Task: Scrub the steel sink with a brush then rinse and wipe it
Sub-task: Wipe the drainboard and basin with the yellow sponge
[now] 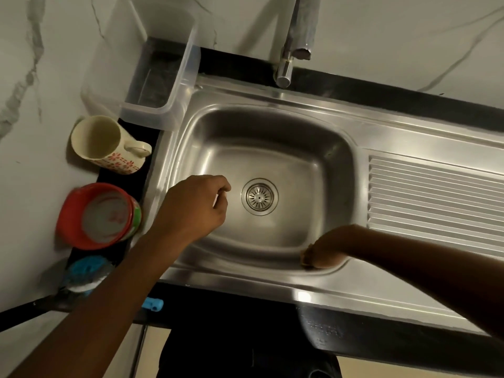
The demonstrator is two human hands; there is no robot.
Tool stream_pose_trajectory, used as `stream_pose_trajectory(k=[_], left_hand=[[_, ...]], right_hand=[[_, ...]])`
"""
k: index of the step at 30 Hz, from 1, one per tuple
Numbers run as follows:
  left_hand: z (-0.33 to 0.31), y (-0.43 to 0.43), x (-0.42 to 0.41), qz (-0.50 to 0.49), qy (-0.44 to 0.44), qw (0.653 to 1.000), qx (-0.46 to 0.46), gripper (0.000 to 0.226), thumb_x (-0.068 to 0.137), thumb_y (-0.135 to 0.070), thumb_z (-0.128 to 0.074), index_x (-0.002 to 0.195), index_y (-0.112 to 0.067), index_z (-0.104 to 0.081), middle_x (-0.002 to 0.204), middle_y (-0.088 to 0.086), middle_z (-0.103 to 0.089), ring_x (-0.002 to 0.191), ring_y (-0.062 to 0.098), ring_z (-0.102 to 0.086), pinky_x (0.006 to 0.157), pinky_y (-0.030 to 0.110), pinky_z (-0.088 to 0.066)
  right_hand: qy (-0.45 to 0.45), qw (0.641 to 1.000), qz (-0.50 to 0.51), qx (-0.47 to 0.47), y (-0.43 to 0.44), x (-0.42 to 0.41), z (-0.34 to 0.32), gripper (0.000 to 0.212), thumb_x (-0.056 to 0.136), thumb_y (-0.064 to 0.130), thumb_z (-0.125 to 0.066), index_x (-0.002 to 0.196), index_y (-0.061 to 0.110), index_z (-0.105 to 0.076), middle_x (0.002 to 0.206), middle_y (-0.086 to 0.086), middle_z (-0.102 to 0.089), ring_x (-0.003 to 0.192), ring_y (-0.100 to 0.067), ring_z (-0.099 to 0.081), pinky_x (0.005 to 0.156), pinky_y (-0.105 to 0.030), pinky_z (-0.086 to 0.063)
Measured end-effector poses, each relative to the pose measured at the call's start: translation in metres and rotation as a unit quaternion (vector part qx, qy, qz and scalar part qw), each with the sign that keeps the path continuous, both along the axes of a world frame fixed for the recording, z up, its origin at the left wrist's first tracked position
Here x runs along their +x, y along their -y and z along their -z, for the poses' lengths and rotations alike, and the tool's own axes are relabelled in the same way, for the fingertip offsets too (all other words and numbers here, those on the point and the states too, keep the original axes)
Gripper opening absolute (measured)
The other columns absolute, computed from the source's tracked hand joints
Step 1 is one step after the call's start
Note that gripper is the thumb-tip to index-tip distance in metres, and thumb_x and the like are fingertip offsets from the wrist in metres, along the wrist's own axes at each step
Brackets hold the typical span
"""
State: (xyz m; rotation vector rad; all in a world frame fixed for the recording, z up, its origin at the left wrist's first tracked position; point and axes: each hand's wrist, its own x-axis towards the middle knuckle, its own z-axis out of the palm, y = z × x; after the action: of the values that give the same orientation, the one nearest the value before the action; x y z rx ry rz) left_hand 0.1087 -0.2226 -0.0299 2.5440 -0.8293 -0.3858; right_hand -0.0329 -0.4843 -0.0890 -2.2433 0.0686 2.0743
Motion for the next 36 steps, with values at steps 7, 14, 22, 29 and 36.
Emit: stream_pose_trajectory(k=[7, 14, 22, 29, 36], left_hand=[[0.005, 0.014, -0.01, -0.001, -0.014, 1.0, 0.003, 0.021, 0.097, -0.024, -0.065, 0.116, -0.024, -0.075, 0.109, -0.006, -0.077, 0.098, 0.019, -0.072, 0.084, 0.034, -0.058], [0.004, 0.02, -0.014, -0.006, -0.019, 1.0, 0.015, 0.024, 0.098, -0.025, -0.065, 0.12, -0.024, -0.074, 0.111, -0.005, -0.078, 0.101, 0.018, -0.073, 0.088, 0.036, -0.059], [0.002, 0.026, -0.023, -0.007, -0.016, 1.0, 0.02, 0.022, 0.098, -0.026, -0.064, 0.118, -0.027, -0.075, 0.107, -0.007, -0.077, 0.098, 0.018, -0.072, 0.084, 0.038, -0.06], [0.0, 0.02, -0.025, -0.001, -0.022, 1.0, 0.001, 0.021, 0.097, -0.025, -0.065, 0.116, -0.027, -0.075, 0.107, -0.008, -0.077, 0.096, 0.018, -0.072, 0.083, 0.037, -0.06], [0.003, 0.012, -0.015, 0.013, -0.028, 1.0, 0.004, 0.021, 0.098, -0.027, -0.063, 0.117, -0.029, -0.074, 0.108, -0.01, -0.077, 0.099, 0.015, -0.071, 0.086, 0.036, -0.06]], right_hand=[[0.056, 0.977, -0.193, -0.076, 0.047, 0.019, 0.017, 0.067, 0.087, 0.06, -0.052, 0.148, 0.03, -0.048, 0.151, -0.003, -0.046, 0.131, -0.026, -0.055, 0.109, -0.042, -0.041], [0.221, 0.898, -0.334, -0.18, 0.109, 0.09, -0.006, 0.048, 0.092, 0.049, -0.056, 0.138, 0.033, -0.059, 0.145, 0.005, -0.053, 0.141, -0.021, -0.041, 0.122, -0.044, -0.025], [0.282, 0.884, -0.324, -0.184, 0.107, 0.067, 0.013, 0.069, 0.087, 0.064, -0.049, 0.147, 0.031, -0.053, 0.151, 0.001, -0.05, 0.145, -0.027, -0.038, 0.115, -0.044, -0.037], [0.086, 0.958, -0.271, -0.034, 0.03, 0.003, 0.002, 0.054, 0.1, 0.055, -0.041, 0.141, 0.024, -0.058, 0.138, -0.003, -0.062, 0.124, -0.028, -0.061, 0.105, -0.04, -0.046], [0.21, 0.873, 0.428, 0.106, -0.011, 0.029, -0.004, 0.03, 0.109, 0.025, -0.05, 0.118, 0.005, -0.07, 0.113, -0.017, -0.067, 0.088, -0.024, -0.066, 0.078, -0.026, -0.053]])
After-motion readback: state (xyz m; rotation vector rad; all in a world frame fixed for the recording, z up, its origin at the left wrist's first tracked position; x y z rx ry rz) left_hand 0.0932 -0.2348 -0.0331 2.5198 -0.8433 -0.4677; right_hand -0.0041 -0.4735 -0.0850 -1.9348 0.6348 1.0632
